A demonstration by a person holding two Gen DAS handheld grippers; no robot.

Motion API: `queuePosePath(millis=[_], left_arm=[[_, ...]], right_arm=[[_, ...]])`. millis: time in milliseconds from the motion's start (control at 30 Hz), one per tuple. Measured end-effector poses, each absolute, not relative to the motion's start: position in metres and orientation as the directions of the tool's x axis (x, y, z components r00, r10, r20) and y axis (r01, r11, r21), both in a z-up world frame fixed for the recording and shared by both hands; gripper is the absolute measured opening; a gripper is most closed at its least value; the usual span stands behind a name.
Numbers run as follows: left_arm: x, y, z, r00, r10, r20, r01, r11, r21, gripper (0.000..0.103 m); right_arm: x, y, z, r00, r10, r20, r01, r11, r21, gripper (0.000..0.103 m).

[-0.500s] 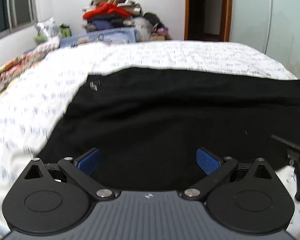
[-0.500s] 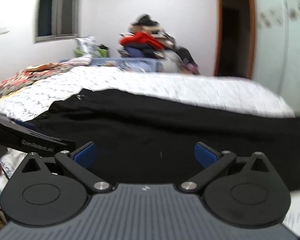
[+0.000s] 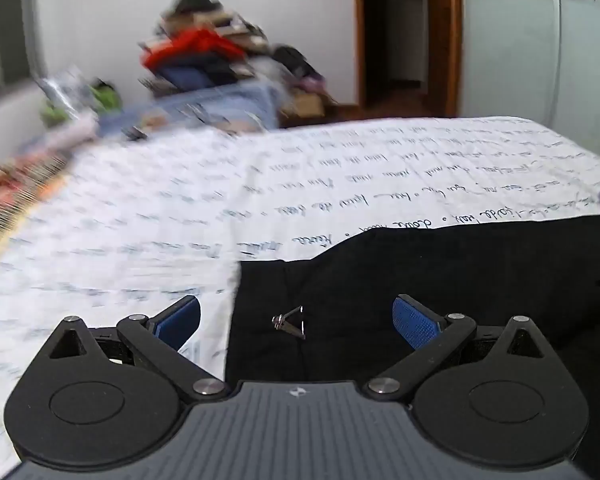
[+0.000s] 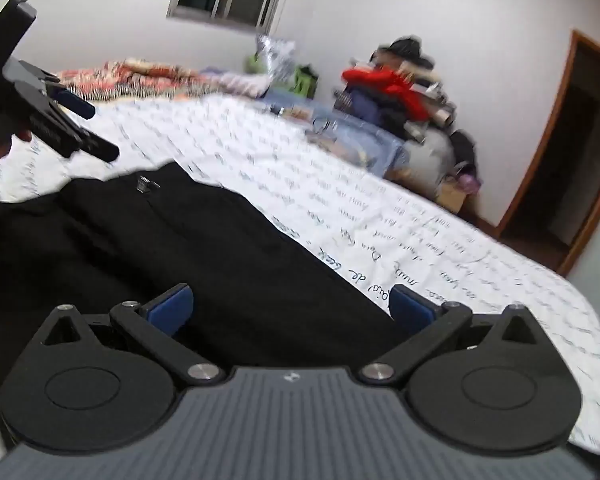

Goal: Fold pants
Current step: 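Move both grippers to the waistband of the black pants and close them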

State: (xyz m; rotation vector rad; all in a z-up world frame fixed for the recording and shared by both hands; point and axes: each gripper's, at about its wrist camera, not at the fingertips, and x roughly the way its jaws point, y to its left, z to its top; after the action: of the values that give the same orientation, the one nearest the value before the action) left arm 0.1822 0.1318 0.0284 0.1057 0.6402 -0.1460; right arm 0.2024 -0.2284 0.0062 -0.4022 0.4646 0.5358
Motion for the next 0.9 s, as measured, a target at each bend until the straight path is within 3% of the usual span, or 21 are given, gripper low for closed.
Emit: queuePosePath(millis=[100, 300, 400, 533, 600, 667, 700, 733, 767, 833, 900], left_arm=[[0.238, 0.163, -0.002, 0.722, -0.177, -0.668, 0.221, 0.975, -0.020, 0.103], [0.277, 0.183, -0.029, 0.646, -0.325, -0.691, 0.315, 0.938, -0.147, 0.103], [0.301, 0.182, -0.034, 0.600, -0.314, -0.736, 0.343, 0.932, -0.118, 0.103], [0.320, 0.182, -0.051, 0.568, -0.358, -0.741, 0.337, 0.923, -0.187, 0.103], [0.327, 0.185, -0.058, 0.560, -0.376, -0.739, 0.322, 0.920, -0.224, 0.103], [0.331, 0.185, -0.060, 0.548, -0.384, -0.743, 0.304, 0.919, -0.251, 0.102], [0.332, 0.182, -0.058, 0.547, -0.379, -0.747, 0.297, 0.922, -0.250, 0.101], [0.331, 0.181, -0.056, 0.548, -0.367, -0.752, 0.292, 0.926, -0.239, 0.085], [0.330, 0.179, -0.054, 0.550, -0.357, -0.755, 0.298, 0.929, -0.222, 0.056], [0.327, 0.179, -0.048, 0.560, -0.339, -0.756, 0.293, 0.935, -0.202, 0.044], [0.321, 0.180, -0.041, 0.574, -0.348, -0.741, 0.284, 0.933, -0.219, 0.039]], right_arm=[[0.251, -0.234, -0.005, 0.727, 0.400, -0.559, -0.586, 0.785, -0.200, 0.102], [0.331, -0.251, -0.035, 0.616, 0.422, -0.666, -0.637, 0.764, -0.105, 0.098], [0.357, -0.258, -0.050, 0.555, 0.427, -0.714, -0.654, 0.755, -0.056, 0.098], [0.380, -0.265, -0.068, 0.479, 0.449, -0.754, -0.667, 0.745, 0.020, 0.096], [0.383, -0.268, -0.071, 0.453, 0.476, -0.754, -0.673, 0.737, 0.060, 0.084], [0.381, -0.268, -0.069, 0.437, 0.504, -0.745, -0.690, 0.719, 0.082, 0.055], [0.380, -0.270, -0.067, 0.429, 0.516, -0.741, -0.694, 0.714, 0.095, 0.047], [0.380, -0.270, -0.065, 0.422, 0.524, -0.740, -0.694, 0.712, 0.108, 0.029], [0.380, -0.271, -0.063, 0.420, 0.529, -0.737, -0.693, 0.712, 0.116, 0.013], [0.380, -0.270, -0.059, 0.432, 0.528, -0.731, -0.695, 0.712, 0.104, 0.007], [0.373, -0.267, -0.056, 0.465, 0.516, -0.720, -0.695, 0.716, 0.065, 0.007]])
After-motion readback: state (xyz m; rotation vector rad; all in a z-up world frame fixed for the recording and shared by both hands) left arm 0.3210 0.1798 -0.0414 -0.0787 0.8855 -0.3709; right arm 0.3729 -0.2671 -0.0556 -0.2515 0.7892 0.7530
